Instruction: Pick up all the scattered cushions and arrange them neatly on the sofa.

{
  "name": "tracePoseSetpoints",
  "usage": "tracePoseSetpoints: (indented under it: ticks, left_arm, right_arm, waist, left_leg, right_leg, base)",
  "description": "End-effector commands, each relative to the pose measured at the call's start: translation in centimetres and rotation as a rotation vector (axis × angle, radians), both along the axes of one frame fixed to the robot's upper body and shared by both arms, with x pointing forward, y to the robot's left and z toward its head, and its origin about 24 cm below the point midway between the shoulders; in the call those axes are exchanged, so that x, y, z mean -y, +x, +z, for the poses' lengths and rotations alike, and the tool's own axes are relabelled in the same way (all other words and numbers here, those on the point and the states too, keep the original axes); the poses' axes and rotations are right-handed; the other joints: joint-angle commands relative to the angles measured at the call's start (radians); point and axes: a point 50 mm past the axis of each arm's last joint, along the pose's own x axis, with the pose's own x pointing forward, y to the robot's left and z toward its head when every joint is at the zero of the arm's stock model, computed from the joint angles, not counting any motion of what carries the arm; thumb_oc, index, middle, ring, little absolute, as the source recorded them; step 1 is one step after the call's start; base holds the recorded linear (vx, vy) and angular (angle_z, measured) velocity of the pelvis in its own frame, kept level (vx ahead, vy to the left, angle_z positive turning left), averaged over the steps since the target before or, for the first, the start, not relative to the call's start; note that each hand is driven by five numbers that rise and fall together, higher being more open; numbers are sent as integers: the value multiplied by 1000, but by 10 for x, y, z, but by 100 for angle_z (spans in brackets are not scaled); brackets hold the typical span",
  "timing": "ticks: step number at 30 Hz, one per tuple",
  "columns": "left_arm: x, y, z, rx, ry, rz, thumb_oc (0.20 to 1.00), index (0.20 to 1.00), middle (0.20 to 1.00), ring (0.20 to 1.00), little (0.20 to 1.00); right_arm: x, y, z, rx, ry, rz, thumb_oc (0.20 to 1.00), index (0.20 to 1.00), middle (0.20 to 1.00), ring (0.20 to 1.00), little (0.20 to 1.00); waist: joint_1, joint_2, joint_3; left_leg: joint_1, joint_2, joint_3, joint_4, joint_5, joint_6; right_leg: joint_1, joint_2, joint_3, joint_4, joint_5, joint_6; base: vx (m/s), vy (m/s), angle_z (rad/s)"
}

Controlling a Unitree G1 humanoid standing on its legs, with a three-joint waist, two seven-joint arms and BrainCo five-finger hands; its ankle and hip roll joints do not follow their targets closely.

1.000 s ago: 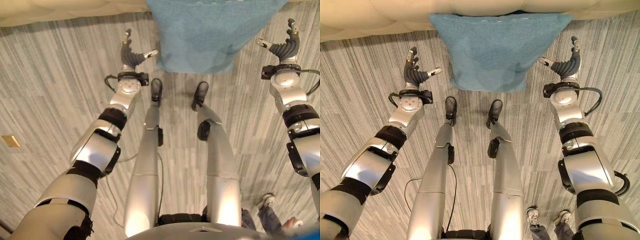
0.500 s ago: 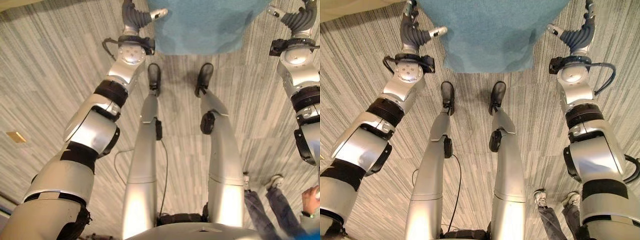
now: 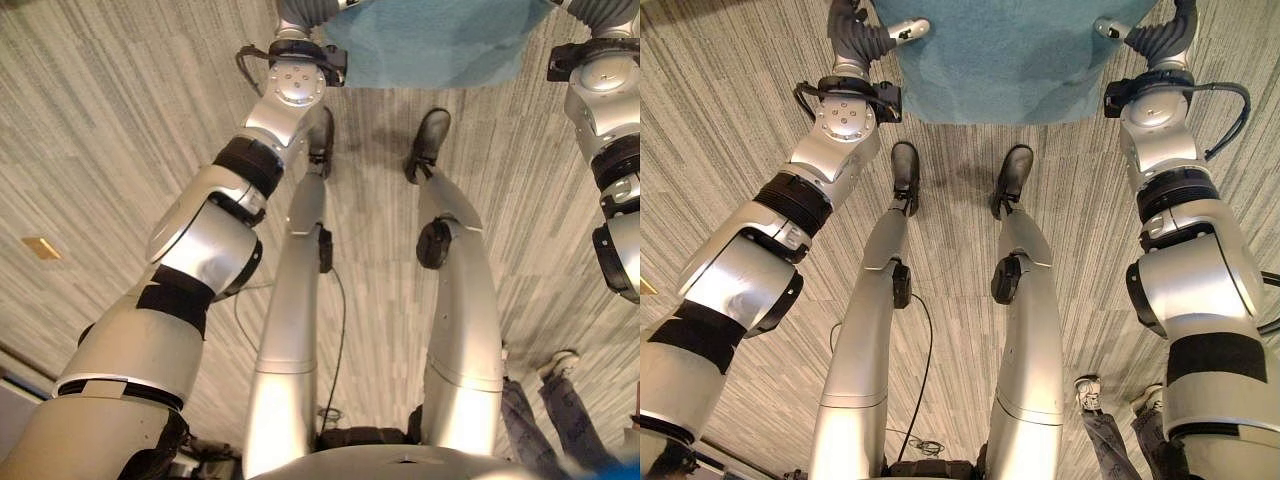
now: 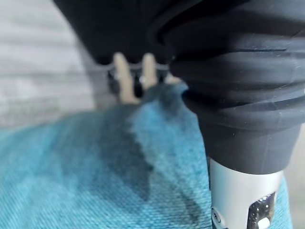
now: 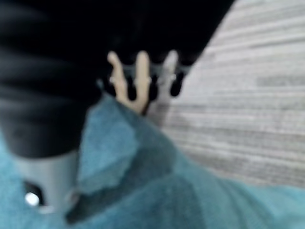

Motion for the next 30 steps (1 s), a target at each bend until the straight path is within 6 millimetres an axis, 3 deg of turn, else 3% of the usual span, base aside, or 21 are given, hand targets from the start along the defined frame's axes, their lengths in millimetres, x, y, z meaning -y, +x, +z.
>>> tracePoseSetpoints:
  ticks: [1,2,5,7,8,9,13,14,15,16,17,21,25,30]
  left_arm:
    - [17,-2,1,5,-48,-48,1000,1000,1000,1000,1000]
    - [25,-5,7,18,-68,-76,1000,1000,1000,1000,1000]
    - [33,-8,13,29,-102,-106,1000,1000,1000,1000,1000]
    - [42,-13,24,54,-124,-140,1000,1000,1000,1000,1000]
    - [42,-13,24,55,-124,-140,1000,1000,1000,1000,1000]
    - [47,-17,30,73,-138,-157,1000,1000,1000,1000,1000]
    - [51,-20,36,84,-171,-178,1000,1000,1000,1000,1000]
    - [52,-21,37,87,-180,-185,1000,1000,1000,1000,1000]
    - [58,-25,40,105,-201,-213,482,482,482,482,482]
    - [57,-25,39,105,-201,-213,373,373,373,373,373]
    - [59,-28,42,125,-213,-230,200,200,200,200,200]
    - [53,-32,47,165,-220,-231,200,200,200,200,200]
    - [30,-32,51,213,-265,-206,200,200,200,200,200]
    - [5,-31,41,224,-337,-175,200,200,200,200,200]
  right_arm:
    - [-16,2,14,8,-94,8,1000,1000,1000,1000,1000]
    - [-28,4,20,17,-114,27,1000,1000,1000,1000,1000]
    - [-40,5,26,35,-119,51,1000,1000,1000,1000,1000]
    - [-67,6,36,61,-159,108,1000,1000,1000,1000,1000]
    - [-67,6,36,61,-160,108,1000,1000,1000,1000,1000]
    - [-86,6,39,76,-175,152,1000,1000,1000,1000,1000]
    - [-110,6,42,99,-168,218,1000,1000,1000,1000,1000]
    - [-118,5,43,107,-165,246,743,743,743,743,743]
    - [-137,3,44,134,-148,323,200,200,200,200,200]
    - [-138,3,44,134,-148,323,200,200,200,200,200]
    - [-151,-1,46,168,-126,382,200,200,200,200,200]
    - [-172,-11,52,237,-102,479,200,200,200,200,200]
    - [-189,-24,59,318,-89,587,200,200,200,200,200]
    - [-194,-34,59,373,-102,630,200,200,200,200,200]
  waist:
    - [-42,50,-15]
    - [-36,54,-15]
    - [-33,56,-15]
    - [-28,56,-15]
    - [-28,56,-15]
    - [-27,56,-15]
    - [-27,57,-15]
    - [-27,56,-15]
    - [-26,54,-15]
    - [-26,54,-15]
    - [-27,53,-15]
    - [-26,49,-15]
    - [-23,43,-15]
    - [-31,46,-15]
  left_leg:
    - [-26,25,-135,119,-93,-28]
    - [-29,25,-135,117,-90,-27]
    - [-31,27,-136,116,-90,-27]
    - [-34,25,-139,122,-90,-25]
    - [-35,25,-139,123,-90,-25]
    - [-40,24,-141,131,-92,-25]
    - [-42,23,-144,140,-94,-28]
    - [-43,22,-145,141,-95,-28]
    - [-45,22,-148,143,-94,-29]
    - [-45,22,-148,143,-94,-29]
    - [-45,23,-150,142,-94,-32]
    - [-41,25,-151,135,-96,-32]
    - [-30,23,-155,148,-106,-32]
    - [19,28,-157,118,-105,-41]
  right_leg:
    - [34,-55,21,17,-9,194]
    - [26,-55,22,20,-10,195]
    - [21,-56,23,22,-12,194]
    - [14,-53,24,30,-14,193]
    - [14,-53,24,31,-14,193]
    - [11,-48,23,35,-16,191]
    - [5,-49,23,46,-22,189]
    - [4,-49,22,48,-23,188]
    - [1,-48,18,51,-24,187]
    - [1,-48,18,51,-24,187]
    - [2,-47,18,51,-25,187]
    - [5,-44,14,51,-28,187]
    - [12,-32,4,56,-27,186]
    - [55,-33,-6,49,-41,189]
  base:
    - [0,0,0]
    - [0,0,0]
    - [0,0,0]
    - [0,0,0]
    - [0,0,0]
    - [0,0,0]
    - [0,0,0]
    - [0,0,0]
    - [0,0,0]
    - [0,0,0]
    - [0,0,0]
    - [0,0,0]
    - [14,6,-2]
    - [0,-14,-4]
